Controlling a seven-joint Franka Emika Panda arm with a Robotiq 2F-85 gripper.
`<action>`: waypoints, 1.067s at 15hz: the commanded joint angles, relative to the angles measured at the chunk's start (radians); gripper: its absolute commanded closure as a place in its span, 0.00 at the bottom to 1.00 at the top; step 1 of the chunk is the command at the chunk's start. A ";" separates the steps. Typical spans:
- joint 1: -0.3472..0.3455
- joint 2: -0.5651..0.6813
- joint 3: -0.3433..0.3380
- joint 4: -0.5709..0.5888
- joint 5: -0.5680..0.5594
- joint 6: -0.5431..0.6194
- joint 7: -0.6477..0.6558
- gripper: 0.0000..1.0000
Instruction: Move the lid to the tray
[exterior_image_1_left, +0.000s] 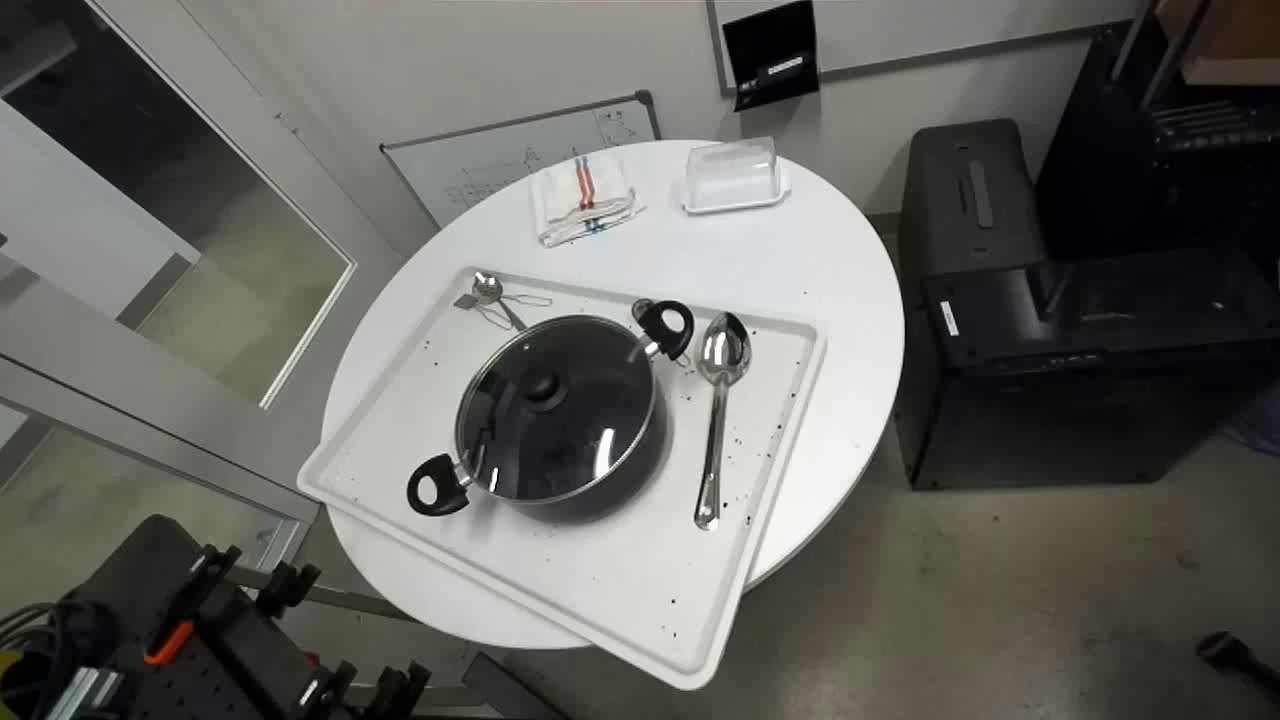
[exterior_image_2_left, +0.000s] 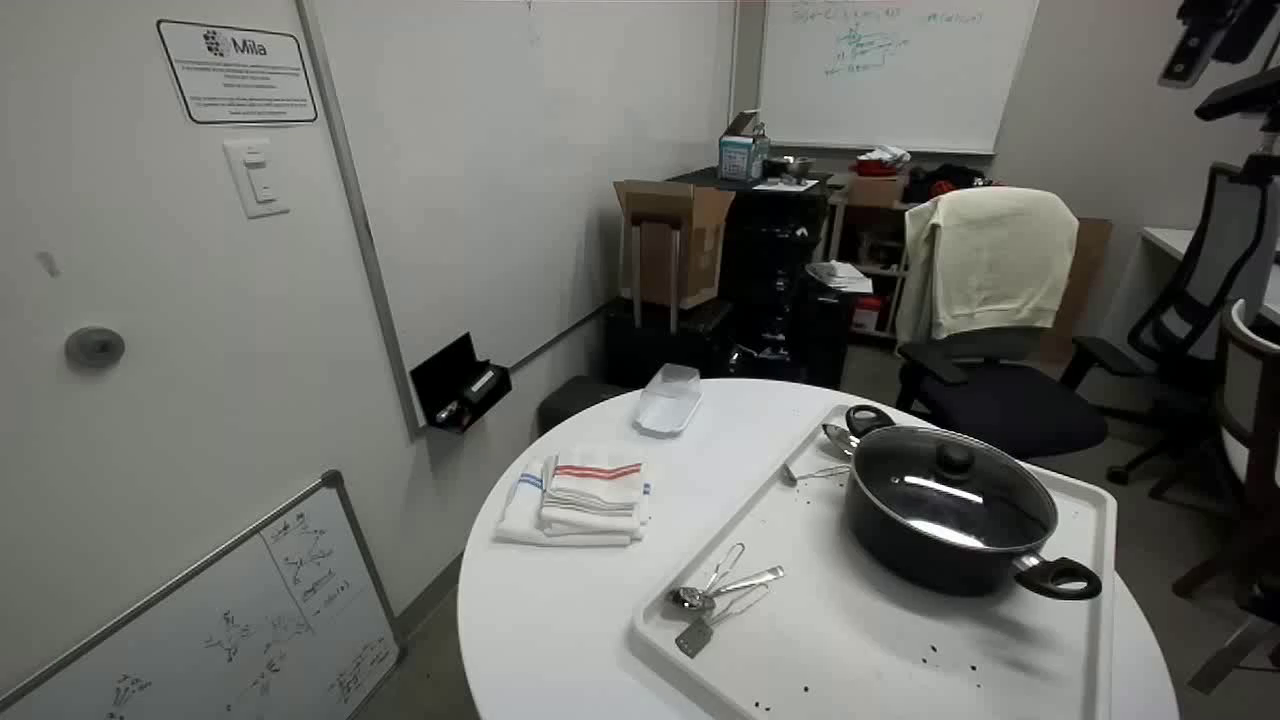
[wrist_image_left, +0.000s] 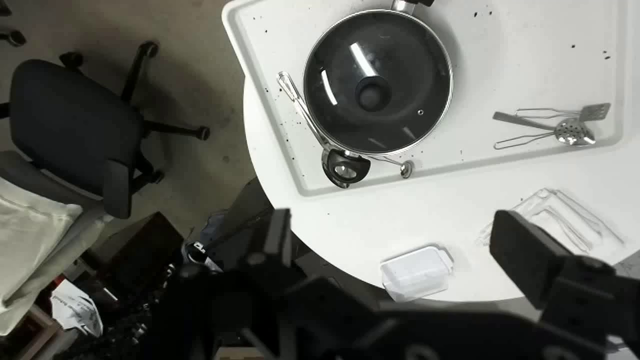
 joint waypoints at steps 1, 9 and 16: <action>0.024 0.003 -0.019 0.003 -0.011 -0.004 0.009 0.00; 0.024 0.002 -0.019 0.004 -0.011 -0.004 0.009 0.00; 0.032 0.014 -0.029 0.006 -0.002 0.001 -0.016 0.00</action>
